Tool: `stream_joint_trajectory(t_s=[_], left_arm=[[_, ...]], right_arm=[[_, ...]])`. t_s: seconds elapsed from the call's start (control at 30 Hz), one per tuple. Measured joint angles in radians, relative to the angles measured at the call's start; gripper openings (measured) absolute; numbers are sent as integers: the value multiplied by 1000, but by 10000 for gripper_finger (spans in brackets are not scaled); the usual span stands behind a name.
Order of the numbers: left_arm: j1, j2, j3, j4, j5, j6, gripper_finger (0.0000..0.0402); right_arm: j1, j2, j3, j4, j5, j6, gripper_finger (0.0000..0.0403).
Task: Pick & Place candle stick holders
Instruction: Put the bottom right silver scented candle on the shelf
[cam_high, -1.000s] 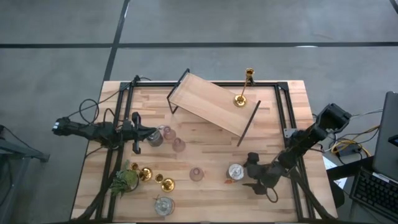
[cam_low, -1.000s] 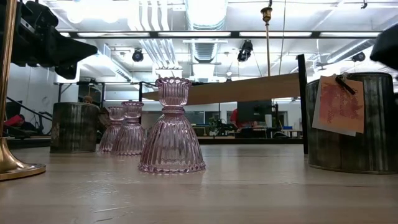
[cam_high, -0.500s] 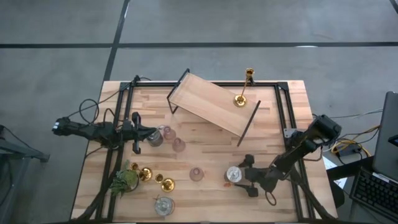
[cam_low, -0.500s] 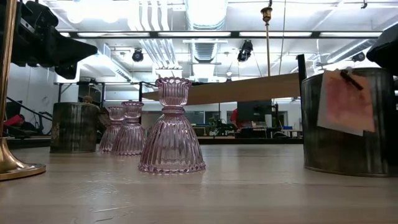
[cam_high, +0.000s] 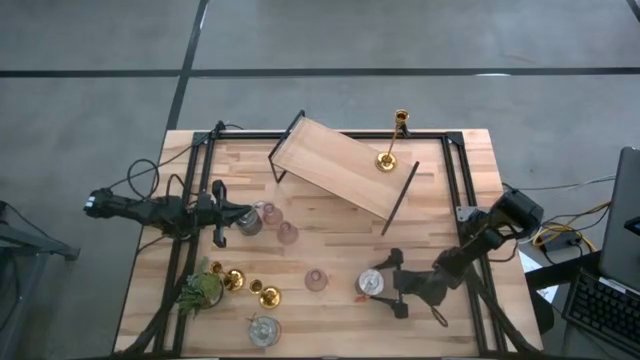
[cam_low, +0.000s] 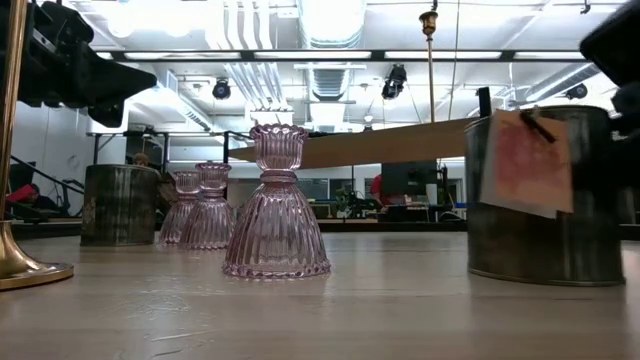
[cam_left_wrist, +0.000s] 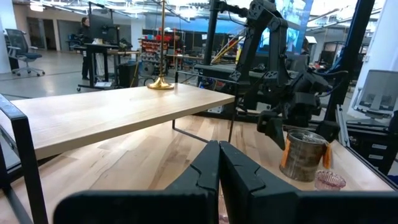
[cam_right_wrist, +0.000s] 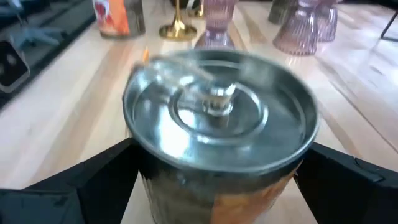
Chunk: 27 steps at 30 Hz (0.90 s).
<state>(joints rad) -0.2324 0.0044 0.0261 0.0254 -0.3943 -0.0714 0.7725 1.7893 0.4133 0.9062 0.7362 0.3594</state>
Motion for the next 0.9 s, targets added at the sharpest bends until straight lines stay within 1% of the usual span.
stream_joint_trajectory(t_s=[0.37,0.47,0.63,0.9], left_arm=[[0,0,0,0,0,0,12],[0,0,0,0,0,0,12],[0,0,0,-1,0,0,12],[0,1,0,-1,0,0,12]], right_arm=[[-55,9,45,-9,-8,-25,380],[-60,30,57,-6,-29,-24,379],[-63,82,84,2,-33,-24,379],[-64,107,117,12,-43,-61,345]])
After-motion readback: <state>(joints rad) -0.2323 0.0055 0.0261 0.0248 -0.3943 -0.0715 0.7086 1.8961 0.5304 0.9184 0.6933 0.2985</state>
